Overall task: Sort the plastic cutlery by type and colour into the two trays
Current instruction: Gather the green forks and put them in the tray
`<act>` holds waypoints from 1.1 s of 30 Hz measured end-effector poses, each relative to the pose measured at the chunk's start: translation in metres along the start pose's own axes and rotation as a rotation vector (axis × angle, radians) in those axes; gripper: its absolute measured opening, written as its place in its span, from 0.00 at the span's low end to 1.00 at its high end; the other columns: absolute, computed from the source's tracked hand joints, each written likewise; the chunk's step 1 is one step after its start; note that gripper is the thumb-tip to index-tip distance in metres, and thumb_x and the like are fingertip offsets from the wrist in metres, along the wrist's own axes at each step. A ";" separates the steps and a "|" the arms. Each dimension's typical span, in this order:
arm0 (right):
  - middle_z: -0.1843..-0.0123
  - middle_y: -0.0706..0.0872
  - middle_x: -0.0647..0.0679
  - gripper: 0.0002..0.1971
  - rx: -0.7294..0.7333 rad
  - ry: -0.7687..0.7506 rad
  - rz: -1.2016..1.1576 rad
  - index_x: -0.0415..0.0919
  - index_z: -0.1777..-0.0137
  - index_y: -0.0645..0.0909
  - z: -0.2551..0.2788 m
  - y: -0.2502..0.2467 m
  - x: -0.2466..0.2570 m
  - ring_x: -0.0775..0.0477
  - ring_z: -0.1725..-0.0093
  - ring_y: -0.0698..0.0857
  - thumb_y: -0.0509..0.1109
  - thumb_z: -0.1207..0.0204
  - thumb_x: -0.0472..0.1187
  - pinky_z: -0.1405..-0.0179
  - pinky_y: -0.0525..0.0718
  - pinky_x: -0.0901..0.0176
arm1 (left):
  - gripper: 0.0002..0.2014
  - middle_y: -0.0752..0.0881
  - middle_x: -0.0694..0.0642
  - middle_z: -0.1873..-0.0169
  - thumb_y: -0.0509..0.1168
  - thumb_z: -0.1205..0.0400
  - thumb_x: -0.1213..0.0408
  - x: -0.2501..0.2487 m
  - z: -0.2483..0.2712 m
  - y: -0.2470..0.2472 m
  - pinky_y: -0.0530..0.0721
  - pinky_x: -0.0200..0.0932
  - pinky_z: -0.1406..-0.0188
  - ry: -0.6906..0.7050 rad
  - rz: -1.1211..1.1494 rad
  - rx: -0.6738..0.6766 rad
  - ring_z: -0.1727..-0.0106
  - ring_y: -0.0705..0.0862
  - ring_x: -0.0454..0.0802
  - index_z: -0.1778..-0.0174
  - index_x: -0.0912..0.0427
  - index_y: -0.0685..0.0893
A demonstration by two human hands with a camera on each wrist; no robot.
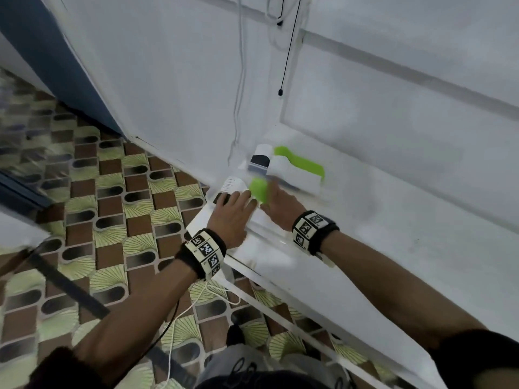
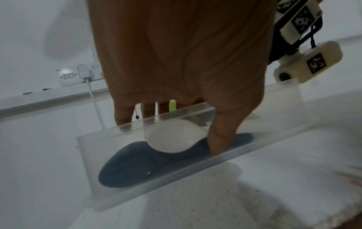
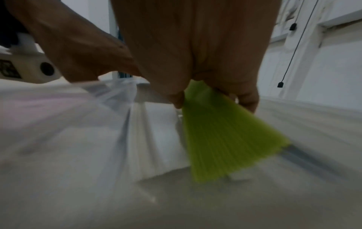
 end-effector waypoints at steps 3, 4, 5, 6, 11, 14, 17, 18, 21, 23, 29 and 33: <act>0.44 0.87 0.41 0.40 -0.019 0.132 0.268 0.28 0.24 0.76 0.008 0.006 0.010 0.43 0.52 0.87 0.83 0.30 0.50 0.67 0.86 0.48 | 0.35 0.72 0.61 0.25 0.78 0.31 0.56 0.001 -0.002 0.001 0.75 0.58 0.30 0.010 0.076 -0.061 0.31 0.76 0.62 0.28 0.55 0.74; 0.42 0.86 0.42 0.37 -0.021 0.169 0.296 0.31 0.21 0.74 0.011 0.008 0.015 0.44 0.48 0.86 0.80 0.27 0.46 0.66 0.86 0.48 | 0.35 0.71 0.62 0.25 0.78 0.30 0.57 0.001 -0.002 0.002 0.74 0.57 0.29 0.011 0.096 -0.050 0.30 0.75 0.63 0.27 0.55 0.73; 0.35 0.82 0.40 0.33 -0.068 0.173 0.331 0.32 0.17 0.68 0.012 0.009 0.019 0.42 0.40 0.83 0.72 0.21 0.39 0.61 0.87 0.46 | 0.35 0.70 0.64 0.24 0.78 0.28 0.56 0.002 -0.002 0.004 0.74 0.56 0.27 0.013 0.105 -0.042 0.29 0.73 0.64 0.26 0.55 0.71; 0.30 0.77 0.38 0.31 -0.105 0.192 0.324 0.32 0.16 0.63 0.015 0.006 0.019 0.39 0.34 0.79 0.65 0.18 0.34 0.57 0.88 0.44 | 0.36 0.70 0.65 0.24 0.78 0.26 0.55 0.004 -0.002 0.005 0.74 0.56 0.25 0.019 0.112 -0.047 0.27 0.73 0.65 0.25 0.55 0.70; 0.37 0.81 0.33 0.31 -0.156 0.201 0.299 0.30 0.19 0.69 0.016 0.003 0.017 0.32 0.40 0.81 0.69 0.23 0.29 0.58 0.89 0.40 | 0.38 0.81 0.67 0.31 0.82 0.30 0.51 0.009 0.003 0.000 0.77 0.56 0.24 0.131 0.055 -0.103 0.29 0.79 0.65 0.27 0.65 0.79; 0.42 0.85 0.31 0.29 -0.152 0.126 0.122 0.28 0.19 0.68 0.014 0.003 0.015 0.28 0.43 0.83 0.67 0.19 0.28 0.55 0.86 0.39 | 0.44 0.87 0.63 0.37 0.86 0.37 0.48 0.008 0.002 -0.005 0.76 0.52 0.26 0.151 0.024 -0.144 0.35 0.84 0.60 0.30 0.71 0.83; 0.55 0.89 0.34 0.13 -0.217 0.154 -0.056 0.34 0.36 0.80 0.013 -0.002 -0.001 0.30 0.55 0.87 0.71 0.16 0.40 0.58 0.85 0.43 | 0.43 0.85 0.66 0.38 0.85 0.36 0.53 0.007 0.003 -0.003 0.79 0.55 0.27 0.157 0.100 -0.150 0.35 0.83 0.63 0.30 0.74 0.81; 0.57 0.90 0.35 0.10 -0.247 0.154 -0.119 0.34 0.43 0.84 0.015 -0.004 -0.004 0.30 0.58 0.88 0.73 0.18 0.41 0.59 0.85 0.43 | 0.42 0.85 0.67 0.37 0.85 0.35 0.54 0.008 0.003 -0.003 0.81 0.55 0.28 0.151 0.137 -0.147 0.35 0.83 0.64 0.30 0.75 0.80; 0.59 0.89 0.40 0.07 -0.338 0.133 -0.224 0.37 0.53 0.92 0.019 -0.007 -0.007 0.33 0.61 0.86 0.77 0.21 0.41 0.61 0.85 0.44 | 0.40 0.82 0.69 0.33 0.85 0.34 0.61 0.011 0.003 -0.006 0.82 0.55 0.30 0.133 0.292 -0.130 0.32 0.82 0.66 0.30 0.73 0.79; 0.56 0.87 0.41 0.09 -0.328 0.106 -0.195 0.41 0.51 0.93 0.021 -0.007 0.000 0.33 0.59 0.85 0.74 0.18 0.44 0.62 0.84 0.45 | 0.37 0.73 0.69 0.23 0.80 0.28 0.62 0.013 0.003 -0.012 0.76 0.56 0.24 0.113 0.376 -0.147 0.23 0.73 0.66 0.25 0.71 0.75; 0.45 0.86 0.35 0.14 -0.104 0.061 0.059 0.37 0.37 0.86 0.015 -0.008 0.019 0.31 0.47 0.85 0.61 0.12 0.38 0.58 0.76 0.48 | 0.35 0.71 0.71 0.24 0.77 0.27 0.61 0.012 0.004 -0.014 0.75 0.60 0.24 0.133 0.416 -0.173 0.24 0.70 0.69 0.26 0.70 0.76; 0.39 0.86 0.41 0.19 -0.008 -0.008 0.039 0.42 0.30 0.84 0.022 -0.004 0.026 0.34 0.42 0.85 0.62 0.18 0.35 0.49 0.83 0.45 | 0.33 0.76 0.68 0.30 0.75 0.28 0.54 0.012 0.003 -0.014 0.84 0.62 0.36 0.167 0.364 -0.198 0.29 0.74 0.68 0.29 0.65 0.80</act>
Point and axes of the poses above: each hand's wrist, its own z-axis away from the middle knuckle, its own y-axis out of the palm, x = y × z, the point moved 7 cm from there along -z, towards the middle knuckle
